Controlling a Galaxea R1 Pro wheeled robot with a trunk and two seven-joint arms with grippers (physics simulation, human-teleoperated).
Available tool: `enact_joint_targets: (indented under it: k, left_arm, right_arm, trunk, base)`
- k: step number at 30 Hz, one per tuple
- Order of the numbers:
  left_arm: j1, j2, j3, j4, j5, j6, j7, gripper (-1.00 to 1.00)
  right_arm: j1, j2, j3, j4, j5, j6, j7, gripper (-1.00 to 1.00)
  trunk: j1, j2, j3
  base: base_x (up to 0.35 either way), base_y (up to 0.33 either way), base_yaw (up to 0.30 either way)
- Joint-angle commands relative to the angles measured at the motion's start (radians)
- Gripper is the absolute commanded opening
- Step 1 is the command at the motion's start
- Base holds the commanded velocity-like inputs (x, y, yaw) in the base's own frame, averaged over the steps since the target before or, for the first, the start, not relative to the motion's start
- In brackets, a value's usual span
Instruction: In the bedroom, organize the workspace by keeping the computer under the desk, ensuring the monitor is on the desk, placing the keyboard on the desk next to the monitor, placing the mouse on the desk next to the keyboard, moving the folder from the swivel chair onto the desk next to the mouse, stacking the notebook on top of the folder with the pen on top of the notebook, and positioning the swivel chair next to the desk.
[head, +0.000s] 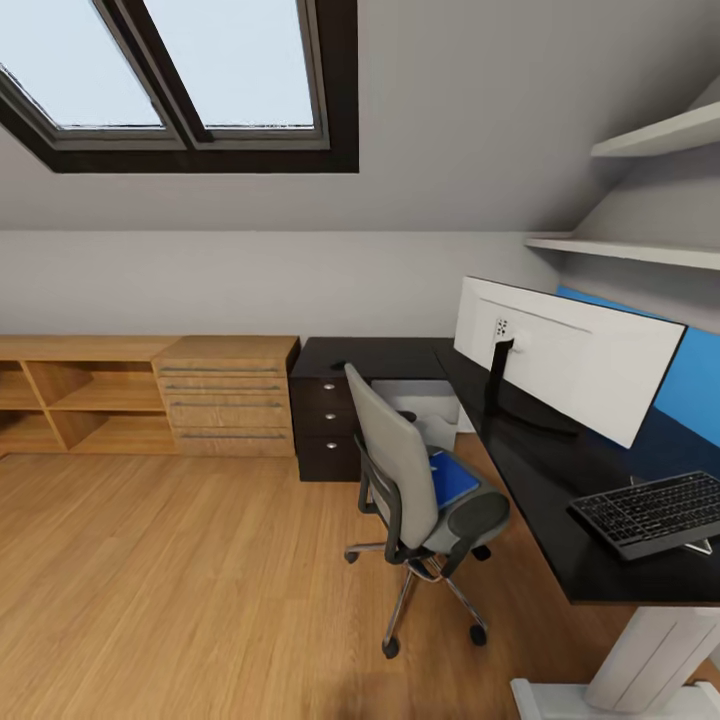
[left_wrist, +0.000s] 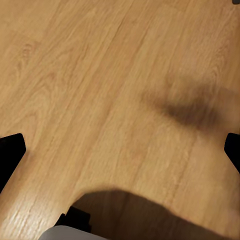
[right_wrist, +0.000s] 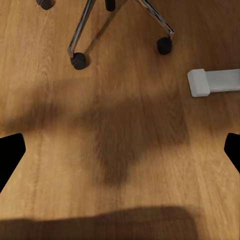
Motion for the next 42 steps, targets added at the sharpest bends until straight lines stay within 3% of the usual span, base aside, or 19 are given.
enact_joint_targets:
  k: [1,13,27,42]
  left_arm:
    - [0.0,-0.001,0.001,-0.001,0.004,-0.001,0.0,1.0]
    - [0.0,0.001,-0.001,0.0,0.003,0.005,0.0,1.0]
    - [0.0,0.002,-0.001,0.001,0.005,0.01,0.0,1.0]
    - [0.0,0.002,-0.001,0.001,0.005,0.009,0.0,1.0]
  right_arm:
    - [-0.001,0.001,-0.006,0.001,0.0,-0.003,0.003,1.0]
    - [-0.001,0.001,-0.006,0.001,0.001,-0.003,0.003,1.0]
    - [-0.001,0.001,-0.006,0.001,0.001,-0.004,0.003,1.0]
    - [0.0,0.001,-0.006,0.001,0.0,-0.006,0.003,1.0]
  trunk:
    - [0.004,-0.008,-0.004]
    - [0.05,-0.092,-0.042]
    - [0.104,-0.19,-0.086]
    - [0.161,-0.295,-0.133]
  base:
    - [0.0,0.0,0.0]
    - [0.0,0.006,0.0]
    - [0.0,0.252,0.0]
    - [0.0,0.029,0.0]
